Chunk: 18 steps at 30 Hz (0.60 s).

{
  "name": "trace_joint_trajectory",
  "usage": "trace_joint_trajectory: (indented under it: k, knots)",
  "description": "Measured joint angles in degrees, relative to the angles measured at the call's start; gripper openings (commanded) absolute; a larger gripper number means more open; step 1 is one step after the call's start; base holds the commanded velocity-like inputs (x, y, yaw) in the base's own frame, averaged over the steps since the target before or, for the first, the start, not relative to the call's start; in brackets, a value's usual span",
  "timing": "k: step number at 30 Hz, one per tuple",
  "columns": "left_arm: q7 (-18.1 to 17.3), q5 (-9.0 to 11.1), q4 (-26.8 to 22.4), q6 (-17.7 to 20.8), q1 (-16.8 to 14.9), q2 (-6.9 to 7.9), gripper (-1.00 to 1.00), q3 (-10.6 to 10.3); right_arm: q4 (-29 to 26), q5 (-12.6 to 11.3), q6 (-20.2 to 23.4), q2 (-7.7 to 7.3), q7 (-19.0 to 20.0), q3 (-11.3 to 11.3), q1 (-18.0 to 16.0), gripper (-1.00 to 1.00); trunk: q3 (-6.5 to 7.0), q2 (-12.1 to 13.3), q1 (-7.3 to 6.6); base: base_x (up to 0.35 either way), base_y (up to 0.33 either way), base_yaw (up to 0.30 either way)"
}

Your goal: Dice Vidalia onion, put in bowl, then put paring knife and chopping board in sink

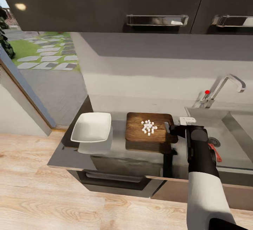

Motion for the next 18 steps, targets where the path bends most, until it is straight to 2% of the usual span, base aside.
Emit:
trace_joint_trajectory:
  k: [12, 18]
  knots:
    - [0.0, 0.0, 0.0, 0.01, -0.01, 0.0, 1.0, 0.0, 0.0, 0.1, -0.02, 0.0, 0.0, 0.0, 0.0, -1.0, 1.09, 0.0, 0.0, 0.0, 0.008, 0.0]
    - [0.0, 0.0, 0.0, -0.01, -0.01, 0.0, 1.0, 0.0, 0.0, 0.18, -0.04, -0.01, 0.0, 0.0, 0.01, -1.0, 1.63, 0.0, 0.0, 0.0, 0.191, 0.0]
